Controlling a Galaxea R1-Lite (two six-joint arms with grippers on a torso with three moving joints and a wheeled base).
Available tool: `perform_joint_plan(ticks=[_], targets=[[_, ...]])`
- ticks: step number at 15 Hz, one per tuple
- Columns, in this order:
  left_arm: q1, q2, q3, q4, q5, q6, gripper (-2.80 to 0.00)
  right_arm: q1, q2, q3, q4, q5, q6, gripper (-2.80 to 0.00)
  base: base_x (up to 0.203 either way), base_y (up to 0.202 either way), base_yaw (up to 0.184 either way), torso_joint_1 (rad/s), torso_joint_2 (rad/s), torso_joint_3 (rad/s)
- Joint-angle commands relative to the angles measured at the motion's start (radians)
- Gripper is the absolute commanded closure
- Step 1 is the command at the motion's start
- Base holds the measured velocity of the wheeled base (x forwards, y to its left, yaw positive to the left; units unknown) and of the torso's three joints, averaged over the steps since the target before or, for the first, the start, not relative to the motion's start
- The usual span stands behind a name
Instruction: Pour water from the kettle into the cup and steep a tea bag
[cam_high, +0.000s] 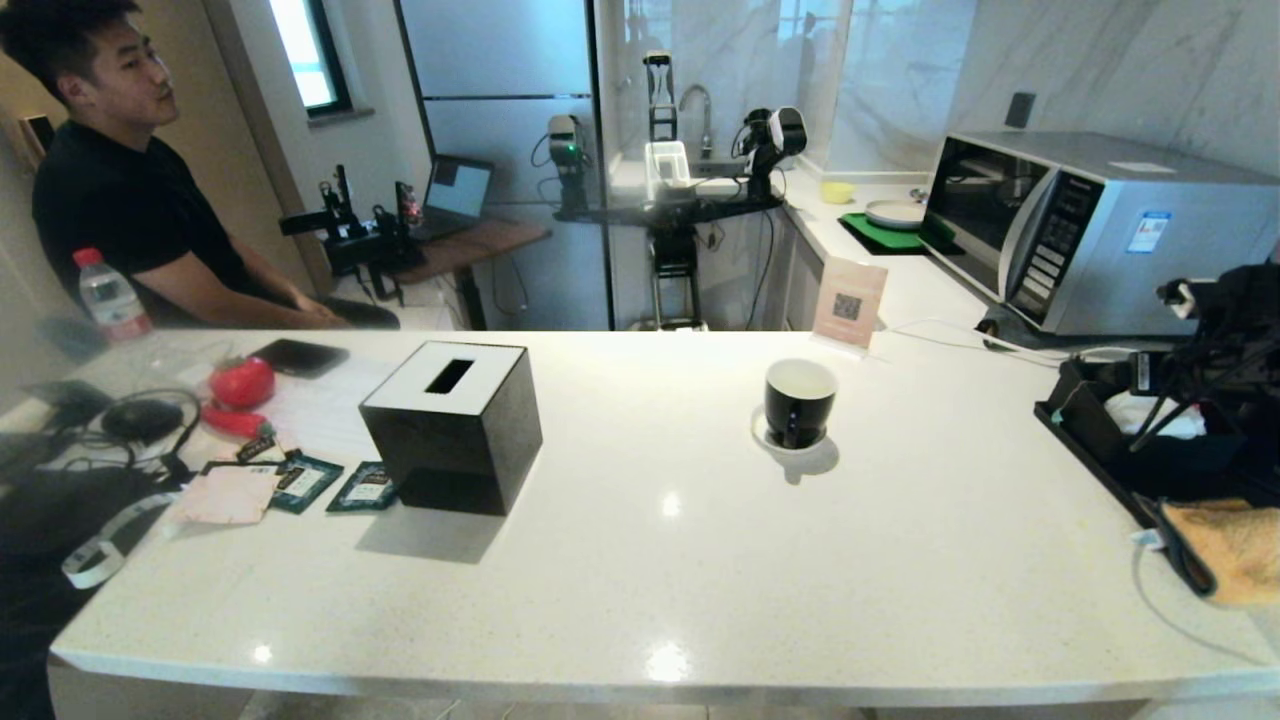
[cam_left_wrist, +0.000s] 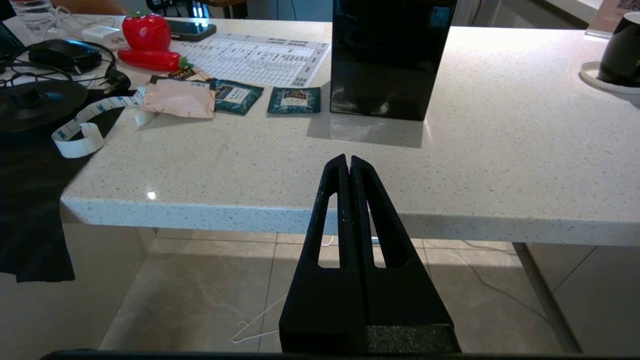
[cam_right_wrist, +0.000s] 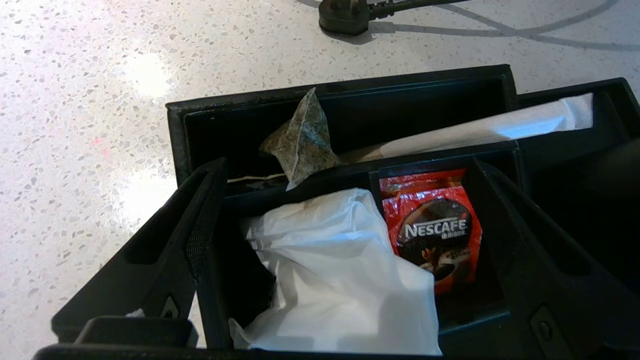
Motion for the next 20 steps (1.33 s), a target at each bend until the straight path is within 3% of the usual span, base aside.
perform_joint_plan(ticks=[1, 20], targets=[[0.000, 0.000, 0.000, 0.000, 0.000, -0.001, 0.00, 0.000, 0.019, -0.016, 0.001, 0.001, -0.001, -2.80, 0.000, 0.000, 0.000, 0.000, 0.00, 0.000], [0.000, 0.001, 0.000, 0.000, 0.000, -0.001, 0.00, 0.001, 0.039, -0.035, 0.000, 0.002, -0.003, -2.80, 0.000, 0.000, 0.000, 0.000, 0.00, 0.000]])
